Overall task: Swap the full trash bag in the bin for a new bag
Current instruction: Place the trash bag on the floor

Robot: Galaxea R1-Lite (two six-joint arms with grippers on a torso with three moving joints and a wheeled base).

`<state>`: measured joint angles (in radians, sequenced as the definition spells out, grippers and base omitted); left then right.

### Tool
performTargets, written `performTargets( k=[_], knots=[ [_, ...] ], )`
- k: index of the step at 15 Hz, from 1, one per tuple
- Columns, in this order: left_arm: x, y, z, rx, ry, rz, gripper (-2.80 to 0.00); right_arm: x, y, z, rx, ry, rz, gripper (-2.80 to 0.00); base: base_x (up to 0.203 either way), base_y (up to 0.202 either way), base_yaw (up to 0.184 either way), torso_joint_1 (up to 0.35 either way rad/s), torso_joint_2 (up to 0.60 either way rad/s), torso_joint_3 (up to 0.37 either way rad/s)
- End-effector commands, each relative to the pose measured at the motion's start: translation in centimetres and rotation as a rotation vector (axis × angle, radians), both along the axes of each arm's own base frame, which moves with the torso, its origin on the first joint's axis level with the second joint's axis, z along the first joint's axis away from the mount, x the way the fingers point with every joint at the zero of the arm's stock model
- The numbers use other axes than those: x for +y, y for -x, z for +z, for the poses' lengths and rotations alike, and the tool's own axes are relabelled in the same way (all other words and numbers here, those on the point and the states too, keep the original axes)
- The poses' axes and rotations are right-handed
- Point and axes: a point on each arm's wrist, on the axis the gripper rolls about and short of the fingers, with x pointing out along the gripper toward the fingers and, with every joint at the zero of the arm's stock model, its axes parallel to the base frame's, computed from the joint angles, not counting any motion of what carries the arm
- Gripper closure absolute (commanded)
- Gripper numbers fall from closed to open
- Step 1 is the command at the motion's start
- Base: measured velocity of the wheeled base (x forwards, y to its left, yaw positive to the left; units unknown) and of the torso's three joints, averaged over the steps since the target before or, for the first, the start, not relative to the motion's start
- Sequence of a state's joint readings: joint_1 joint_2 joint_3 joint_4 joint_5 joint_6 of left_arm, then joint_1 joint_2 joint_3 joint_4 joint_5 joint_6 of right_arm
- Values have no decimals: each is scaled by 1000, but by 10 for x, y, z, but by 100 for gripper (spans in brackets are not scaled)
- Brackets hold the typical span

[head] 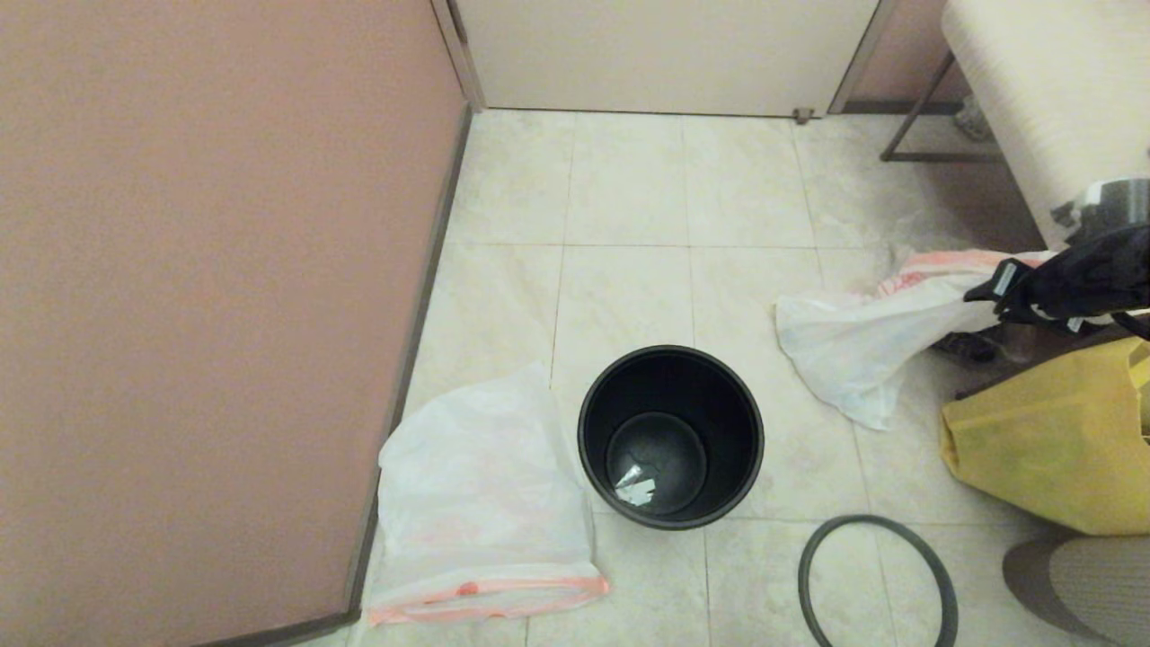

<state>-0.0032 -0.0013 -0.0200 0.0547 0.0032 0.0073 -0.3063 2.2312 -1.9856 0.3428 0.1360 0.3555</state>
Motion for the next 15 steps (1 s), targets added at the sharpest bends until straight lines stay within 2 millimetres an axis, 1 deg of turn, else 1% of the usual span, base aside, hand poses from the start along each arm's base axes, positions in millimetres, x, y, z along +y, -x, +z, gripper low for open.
performTargets(
  k=[1, 2, 4, 7, 8, 9, 10, 13, 15],
  knots=[
    [0, 0, 0, 2, 0, 0, 0, 23, 28, 17, 177, 93, -105, -280, 0, 0, 0, 0, 0, 0],
    [0, 0, 0, 1, 0, 0, 0, 35, 43, 24, 241, 95, -111, -280, 0, 0, 0, 0, 0, 0],
    [0, 0, 0, 2, 0, 0, 0, 60, 68, 37, 287, 38, -117, -280, 0, 0, 0, 0, 0, 0],
    [0, 0, 0, 2, 0, 0, 0, 101, 117, 41, 353, 19, -54, -280, 0, 0, 0, 0, 0, 0],
    [0, 0, 0, 2, 0, 0, 0, 112, 131, 42, 357, 21, -44, -280, 0, 0, 0, 0, 0, 0],
    [0, 0, 0, 2, 0, 0, 0, 118, 140, 42, 356, 26, -51, -280, 0, 0, 0, 0, 0, 0],
    [0, 0, 0, 2, 0, 0, 0, 123, 151, 41, 365, 31, -55, 0, 0, 0, 0, 0, 0, 0],
    [0, 0, 0, 0, 0, 0, 0, 138, 193, 40, 370, 34, -21, 0, 0, 0, 0, 0, 0, 0],
    [0, 0, 0, 0, 0, 0, 0, 149, 221, 45, 341, 34, 24, 0, 0, 0, 0, 0, 0, 0]
  ],
)
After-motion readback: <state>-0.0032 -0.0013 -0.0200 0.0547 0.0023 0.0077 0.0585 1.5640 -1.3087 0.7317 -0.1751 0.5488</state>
